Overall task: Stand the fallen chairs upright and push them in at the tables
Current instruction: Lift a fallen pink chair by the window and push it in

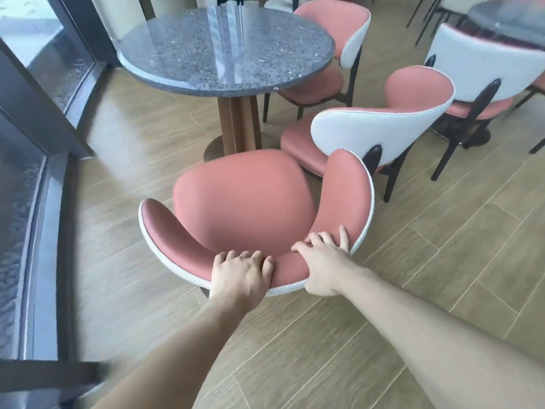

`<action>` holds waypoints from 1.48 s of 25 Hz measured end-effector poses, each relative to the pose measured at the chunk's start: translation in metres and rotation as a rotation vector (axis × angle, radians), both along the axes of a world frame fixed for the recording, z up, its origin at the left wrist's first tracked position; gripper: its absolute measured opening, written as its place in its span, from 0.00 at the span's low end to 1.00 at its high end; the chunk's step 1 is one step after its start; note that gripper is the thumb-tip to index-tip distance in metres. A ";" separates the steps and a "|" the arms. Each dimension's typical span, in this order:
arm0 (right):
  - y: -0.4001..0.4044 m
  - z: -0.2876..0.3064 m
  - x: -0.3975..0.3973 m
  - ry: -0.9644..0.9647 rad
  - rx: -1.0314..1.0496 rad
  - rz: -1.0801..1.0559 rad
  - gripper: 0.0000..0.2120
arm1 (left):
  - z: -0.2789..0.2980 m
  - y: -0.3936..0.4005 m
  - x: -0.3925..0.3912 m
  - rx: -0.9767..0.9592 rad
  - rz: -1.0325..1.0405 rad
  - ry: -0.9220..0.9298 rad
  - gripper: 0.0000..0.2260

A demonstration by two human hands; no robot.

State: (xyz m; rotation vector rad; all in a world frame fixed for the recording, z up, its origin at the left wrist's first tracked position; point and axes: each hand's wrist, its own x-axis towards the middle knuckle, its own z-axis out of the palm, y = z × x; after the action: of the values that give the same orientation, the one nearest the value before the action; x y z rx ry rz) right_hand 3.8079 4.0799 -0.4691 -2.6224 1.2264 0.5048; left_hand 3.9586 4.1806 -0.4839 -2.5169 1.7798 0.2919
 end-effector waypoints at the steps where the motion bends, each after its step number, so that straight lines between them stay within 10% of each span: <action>1: -0.008 0.002 0.010 0.007 -0.009 -0.009 0.36 | 0.004 -0.009 0.008 0.002 -0.009 0.014 0.20; 16: -0.097 0.019 0.097 0.129 0.070 0.028 0.33 | 0.028 -0.123 0.094 0.360 -0.018 0.119 0.17; 23: -0.192 0.038 0.118 0.209 0.518 0.011 0.23 | 0.064 -0.218 0.135 0.661 0.152 0.100 0.19; 37: -0.373 -0.035 0.172 0.602 -0.153 0.129 0.22 | -0.007 -0.232 0.300 0.948 0.272 -0.208 0.19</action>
State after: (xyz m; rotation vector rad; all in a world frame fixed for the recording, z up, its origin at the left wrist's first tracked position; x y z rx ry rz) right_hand 3.9801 3.7066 -0.5040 -2.7850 1.2841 1.3492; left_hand 4.2587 3.9483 -0.4904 -1.9566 0.8777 0.6615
